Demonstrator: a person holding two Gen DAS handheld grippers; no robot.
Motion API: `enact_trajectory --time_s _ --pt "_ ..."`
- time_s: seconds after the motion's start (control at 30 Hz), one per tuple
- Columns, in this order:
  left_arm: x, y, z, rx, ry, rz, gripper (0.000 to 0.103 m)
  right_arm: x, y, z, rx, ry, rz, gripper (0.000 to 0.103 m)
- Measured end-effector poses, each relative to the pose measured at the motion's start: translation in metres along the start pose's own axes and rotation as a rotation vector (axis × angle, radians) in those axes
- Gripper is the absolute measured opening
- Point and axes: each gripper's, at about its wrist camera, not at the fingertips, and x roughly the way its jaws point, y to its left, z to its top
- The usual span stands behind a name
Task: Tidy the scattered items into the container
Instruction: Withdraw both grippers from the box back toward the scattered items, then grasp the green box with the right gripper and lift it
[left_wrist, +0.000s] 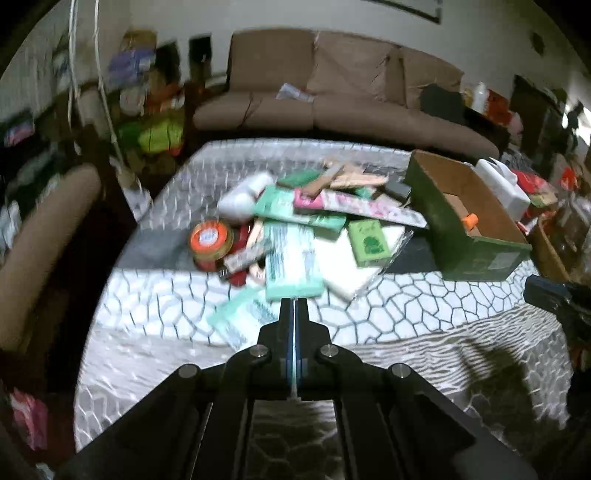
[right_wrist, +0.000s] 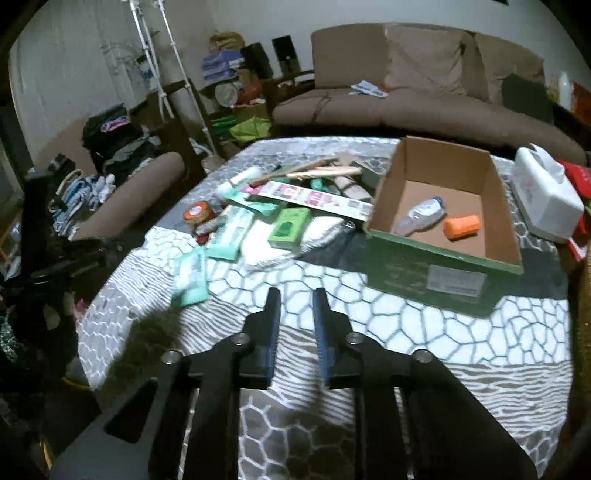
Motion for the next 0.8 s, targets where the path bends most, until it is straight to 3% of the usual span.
enact_trajectory --time_s 0.13,0.2,0.27,0.3,0.4,0.63,0.8 --pt "0.003 0.011 0.000 -0.012 0.008 0.008 0.004 0.011 0.010 -0.002 -0.009 0.007 -0.003 0.033" --pt "0.002 0.014 -0.001 -0.009 0.004 0.007 0.020 0.020 0.015 -0.003 -0.014 0.019 0.004 0.040" --pt "0.002 0.019 -0.001 -0.012 0.001 0.002 0.059 0.028 0.019 -0.004 -0.019 0.027 0.012 0.043" --pt "0.002 0.021 -0.001 -0.017 0.002 0.000 0.064 0.032 0.021 -0.004 -0.020 0.024 0.018 0.044" --pt "0.004 0.030 0.002 -0.036 0.016 0.000 0.072 0.048 0.029 -0.005 -0.026 0.012 0.012 0.054" --pt "0.005 0.035 0.009 -0.020 0.015 0.013 0.094 0.097 0.036 0.012 -0.044 0.055 -0.041 0.054" --pt "0.011 0.038 0.012 -0.026 0.028 0.006 0.095 0.147 0.030 0.027 -0.021 0.106 -0.129 0.054"
